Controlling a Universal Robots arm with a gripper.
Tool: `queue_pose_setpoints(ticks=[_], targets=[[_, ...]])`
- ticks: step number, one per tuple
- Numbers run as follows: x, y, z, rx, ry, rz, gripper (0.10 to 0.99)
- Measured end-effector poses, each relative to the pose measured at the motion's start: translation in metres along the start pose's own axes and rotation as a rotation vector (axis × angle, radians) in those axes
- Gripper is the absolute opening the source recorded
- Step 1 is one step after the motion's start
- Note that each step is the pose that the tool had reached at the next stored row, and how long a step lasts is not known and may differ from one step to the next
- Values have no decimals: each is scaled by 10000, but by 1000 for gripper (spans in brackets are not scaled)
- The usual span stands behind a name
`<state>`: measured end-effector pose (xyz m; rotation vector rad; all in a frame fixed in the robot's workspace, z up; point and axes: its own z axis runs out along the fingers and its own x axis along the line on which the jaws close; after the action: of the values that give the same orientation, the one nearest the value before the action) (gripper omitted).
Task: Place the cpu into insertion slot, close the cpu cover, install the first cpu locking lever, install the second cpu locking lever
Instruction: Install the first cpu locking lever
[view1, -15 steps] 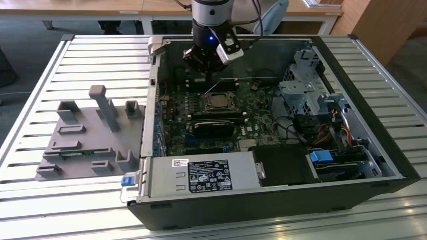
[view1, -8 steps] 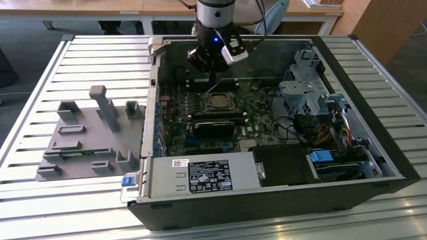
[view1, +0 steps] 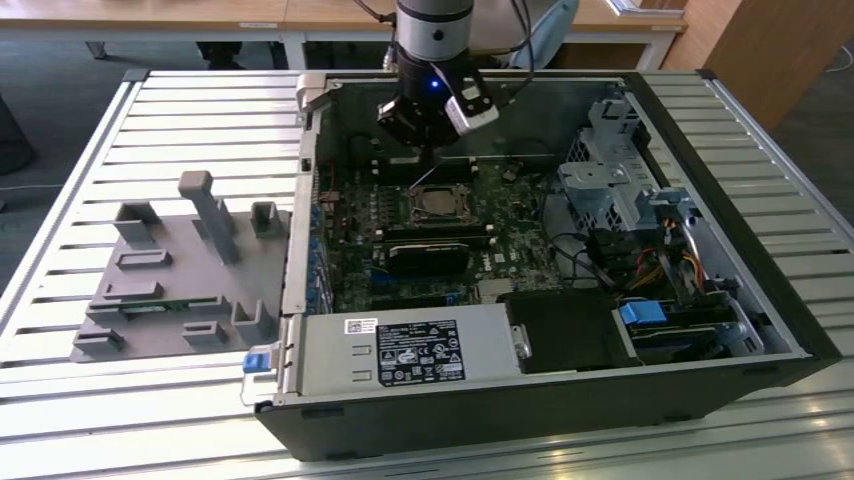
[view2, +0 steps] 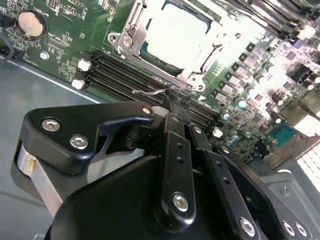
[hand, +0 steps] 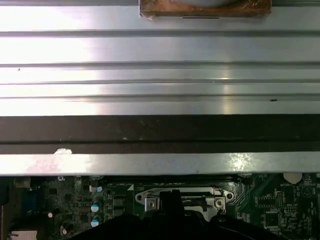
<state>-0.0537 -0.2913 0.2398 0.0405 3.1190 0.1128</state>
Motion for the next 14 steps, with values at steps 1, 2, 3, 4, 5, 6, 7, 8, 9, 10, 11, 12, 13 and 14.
queue_pose_setpoints(ticks=[1,2,3,4,5,6,7,8,9,10,11,12,13,14], targets=[[-5,0,9,-1,3,-40,106],[-10,0,14,-1,4,-49,106],[-19,0,18,-1,5,-51,106],[-27,1,21,-1,5,-51,106],[-34,1,24,-2,4,-51,106],[-41,1,27,-1,4,-51,106],[-47,1,29,0,5,-50,106],[-54,1,32,0,5,-51,106],[-62,1,36,-1,4,-51,106],[-67,1,40,-1,4,-51,106],[-73,2,44,-1,4,-51,106],[-77,3,46,-1,5,-50,106],[-81,4,49,-1,5,-51,106],[-84,4,51,-1,5,-50,106]])
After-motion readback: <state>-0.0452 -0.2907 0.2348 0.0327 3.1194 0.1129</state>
